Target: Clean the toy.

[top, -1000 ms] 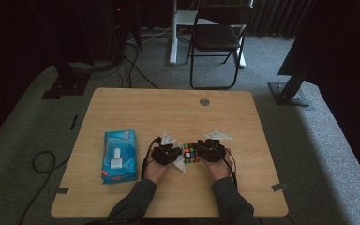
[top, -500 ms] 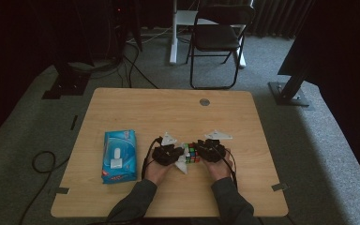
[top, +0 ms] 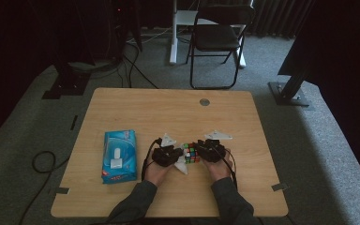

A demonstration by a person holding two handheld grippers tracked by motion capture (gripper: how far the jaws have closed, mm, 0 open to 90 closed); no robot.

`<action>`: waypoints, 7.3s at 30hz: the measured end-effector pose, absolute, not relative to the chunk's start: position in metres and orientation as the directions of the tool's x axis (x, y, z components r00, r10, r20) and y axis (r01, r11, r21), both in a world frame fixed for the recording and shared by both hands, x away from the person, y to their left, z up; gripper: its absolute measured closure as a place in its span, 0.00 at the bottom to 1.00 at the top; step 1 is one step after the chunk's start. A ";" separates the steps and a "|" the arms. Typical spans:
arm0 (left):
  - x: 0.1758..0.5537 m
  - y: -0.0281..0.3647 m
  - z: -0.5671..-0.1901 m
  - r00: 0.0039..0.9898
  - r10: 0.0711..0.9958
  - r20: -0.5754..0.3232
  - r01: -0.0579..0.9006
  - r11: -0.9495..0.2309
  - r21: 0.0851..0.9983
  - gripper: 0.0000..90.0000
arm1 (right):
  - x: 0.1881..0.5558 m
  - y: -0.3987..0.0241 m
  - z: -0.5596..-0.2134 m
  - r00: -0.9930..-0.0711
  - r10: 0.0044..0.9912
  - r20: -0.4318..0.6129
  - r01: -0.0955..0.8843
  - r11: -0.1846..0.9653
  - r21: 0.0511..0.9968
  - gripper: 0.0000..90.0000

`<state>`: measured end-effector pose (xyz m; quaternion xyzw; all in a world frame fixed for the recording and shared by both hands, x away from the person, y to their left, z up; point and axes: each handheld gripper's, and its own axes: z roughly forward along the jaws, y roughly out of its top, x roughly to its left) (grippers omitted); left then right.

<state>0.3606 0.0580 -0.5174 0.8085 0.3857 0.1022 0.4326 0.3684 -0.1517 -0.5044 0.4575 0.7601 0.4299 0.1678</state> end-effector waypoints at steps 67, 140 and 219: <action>0.345 0.053 -0.539 0.709 0.682 -0.182 0.547 -0.368 0.752 0.93 | 0.369 -0.149 -0.505 -0.532 0.835 0.141 0.546 0.211 0.811 0.77; 0.371 0.052 -0.510 0.701 0.688 -0.188 0.519 -0.312 0.796 0.93 | 0.365 -0.160 -0.502 -0.487 0.854 0.181 0.601 0.178 0.779 0.77; 0.339 0.049 -0.520 0.713 0.680 -0.173 0.511 -0.334 0.792 0.92 | 0.364 -0.157 -0.502 -0.482 0.860 0.169 0.593 0.178 0.785 0.77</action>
